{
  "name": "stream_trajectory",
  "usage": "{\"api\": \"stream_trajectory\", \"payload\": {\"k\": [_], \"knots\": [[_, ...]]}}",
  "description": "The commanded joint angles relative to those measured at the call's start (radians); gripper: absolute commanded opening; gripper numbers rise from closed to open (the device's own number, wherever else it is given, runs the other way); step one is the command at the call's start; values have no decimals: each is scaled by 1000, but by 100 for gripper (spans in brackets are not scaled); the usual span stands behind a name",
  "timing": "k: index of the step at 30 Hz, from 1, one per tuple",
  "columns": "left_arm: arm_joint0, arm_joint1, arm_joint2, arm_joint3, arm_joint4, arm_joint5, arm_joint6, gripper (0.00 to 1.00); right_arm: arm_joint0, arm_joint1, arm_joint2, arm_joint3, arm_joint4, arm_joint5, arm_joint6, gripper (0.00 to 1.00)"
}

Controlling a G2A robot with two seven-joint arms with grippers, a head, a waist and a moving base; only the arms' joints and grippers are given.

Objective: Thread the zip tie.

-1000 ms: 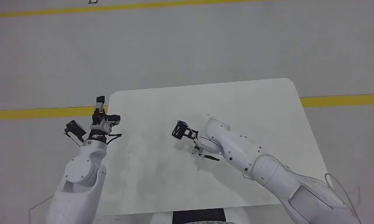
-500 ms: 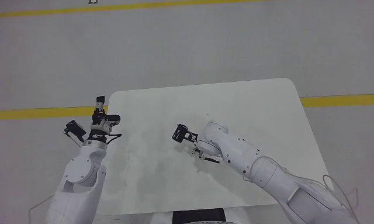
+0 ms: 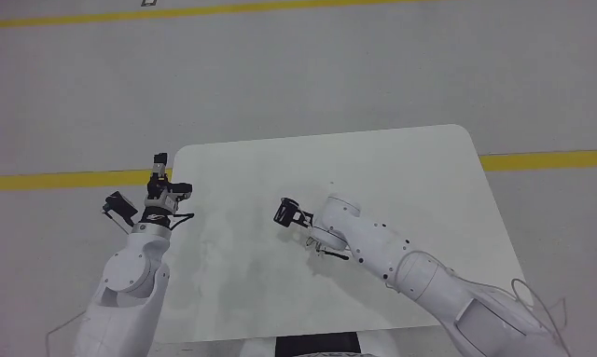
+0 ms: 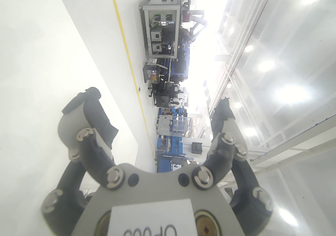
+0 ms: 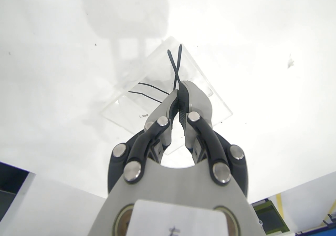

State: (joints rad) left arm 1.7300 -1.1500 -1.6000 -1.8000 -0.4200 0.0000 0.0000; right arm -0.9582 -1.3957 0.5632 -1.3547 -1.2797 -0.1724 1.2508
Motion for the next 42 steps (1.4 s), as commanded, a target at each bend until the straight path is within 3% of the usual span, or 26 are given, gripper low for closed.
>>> {"api": "stream_trajectory", "payload": {"k": [1,10,12,22,29,33,35,42], "knots": [[0,0,0,0,0,0,0,100,-2,-2,-1,3,-8,2,-1,0],[0,0,0,0,0,0,0,100,-10,-11,0,21,-35,5,-11,2],[0,0,0,0,0,0,0,100,-11,-14,1,26,-39,5,-13,7],[0,0,0,0,0,0,0,100,-12,-24,12,41,-47,1,-17,9],[0,0,0,0,0,0,0,100,-12,-32,16,59,-53,-1,-23,16],[0,0,0,0,0,0,0,100,-12,-38,16,73,-55,-2,-24,14],[0,0,0,0,0,0,0,100,-11,-42,16,80,-55,-2,-25,1],[0,0,0,0,0,0,0,100,-8,-46,32,72,-59,0,-9,0]]}}
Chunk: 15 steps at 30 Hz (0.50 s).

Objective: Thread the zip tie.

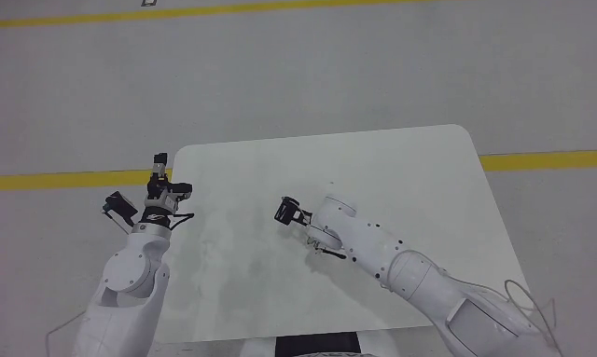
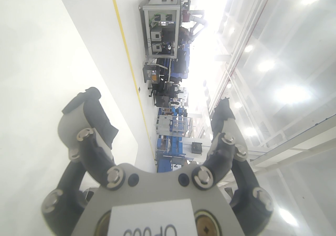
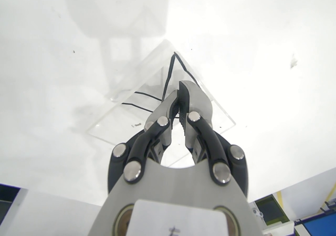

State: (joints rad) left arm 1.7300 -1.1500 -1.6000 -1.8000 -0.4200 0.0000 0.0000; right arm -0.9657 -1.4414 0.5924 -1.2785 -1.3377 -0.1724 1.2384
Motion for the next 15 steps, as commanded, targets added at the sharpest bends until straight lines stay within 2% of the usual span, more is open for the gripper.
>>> {"api": "stream_trajectory", "payload": {"k": [1,7,12,13,15], "knots": [[0,0,0,0,0,0,0,100,-1,1,8,-13,-2,-1,10,0],[0,0,0,0,0,0,0,100,-17,8,38,-69,-14,-2,45,0],[0,0,0,0,0,0,0,100,-38,16,75,-105,17,-11,64,1],[0,0,0,0,0,0,0,100,-42,17,81,-109,26,-13,66,11],[0,0,0,0,0,0,0,100,-49,19,96,-114,49,-21,71,25]]}}
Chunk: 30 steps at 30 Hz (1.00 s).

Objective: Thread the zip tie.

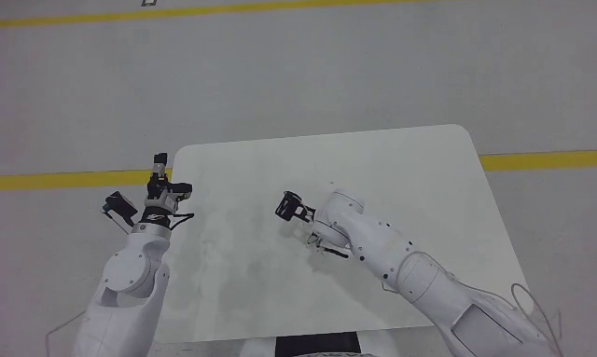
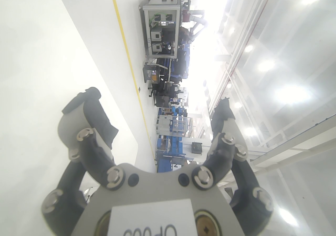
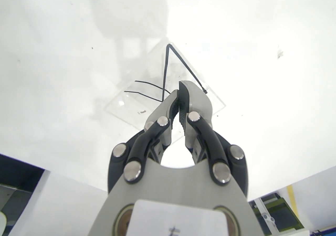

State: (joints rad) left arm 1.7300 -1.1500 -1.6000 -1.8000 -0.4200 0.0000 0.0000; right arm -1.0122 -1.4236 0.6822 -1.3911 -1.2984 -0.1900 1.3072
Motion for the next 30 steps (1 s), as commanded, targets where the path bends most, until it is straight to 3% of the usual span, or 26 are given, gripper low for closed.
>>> {"api": "stream_trajectory", "payload": {"k": [1,8,24,26,27,28,30], "knots": [[0,0,0,0,0,0,0,100,-4,1,10,-2,16,-6,4,26],[0,0,0,0,0,0,0,100,-11,2,29,8,49,-13,-11,29],[0,0,0,0,0,0,0,100,9,-18,7,105,61,7,-79,23],[0,0,0,0,0,0,0,100,12,-21,5,117,61,15,-85,16],[0,0,0,0,0,0,0,100,14,-22,5,122,61,20,-87,5],[0,0,0,0,0,0,0,100,15,-23,4,125,62,24,-90,0],[0,0,0,0,0,0,0,100,18,-24,6,125,57,33,-87,0]]}}
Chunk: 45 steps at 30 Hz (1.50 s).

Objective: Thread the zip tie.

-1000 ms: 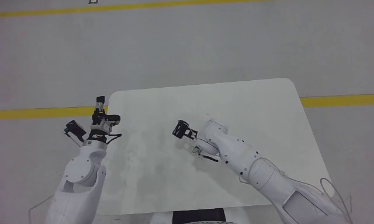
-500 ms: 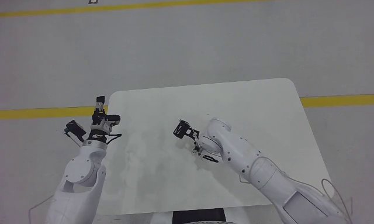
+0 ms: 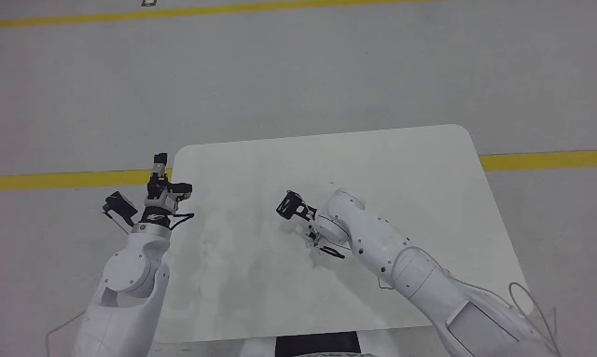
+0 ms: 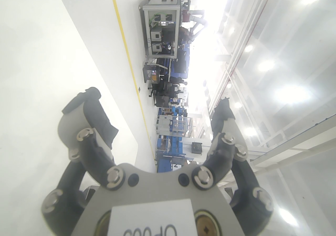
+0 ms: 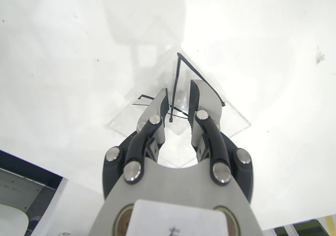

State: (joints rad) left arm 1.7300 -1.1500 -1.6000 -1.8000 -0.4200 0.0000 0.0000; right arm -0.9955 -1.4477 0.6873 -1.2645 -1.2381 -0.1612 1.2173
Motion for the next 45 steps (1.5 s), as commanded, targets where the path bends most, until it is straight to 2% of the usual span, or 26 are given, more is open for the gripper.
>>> {"api": "stream_trajectory", "payload": {"k": [1,5,10,17,23,32,36,41,45], "knots": [[0,0,0,0,0,0,0,100,1,-1,2,-4,-4,6,6,0],[0,0,0,0,0,0,0,100,-3,3,14,-29,-14,13,29,0],[0,0,0,0,0,0,0,100,-20,14,38,-106,-32,11,82,0],[0,0,0,0,0,0,0,100,-54,34,82,-241,-26,-46,170,0],[0,0,0,0,0,0,0,100,-89,50,119,-315,-9,-82,165,0],[0,0,0,0,0,0,0,100,-107,52,123,-313,7,-70,91,0],[0,0,0,0,0,0,0,100,-110,57,133,-365,-11,-63,94,0],[0,0,0,0,0,0,0,100,-120,67,159,-491,-29,-75,130,0],[0,0,0,0,0,0,0,100,-121,68,159,-497,-32,-78,132,0]]}}
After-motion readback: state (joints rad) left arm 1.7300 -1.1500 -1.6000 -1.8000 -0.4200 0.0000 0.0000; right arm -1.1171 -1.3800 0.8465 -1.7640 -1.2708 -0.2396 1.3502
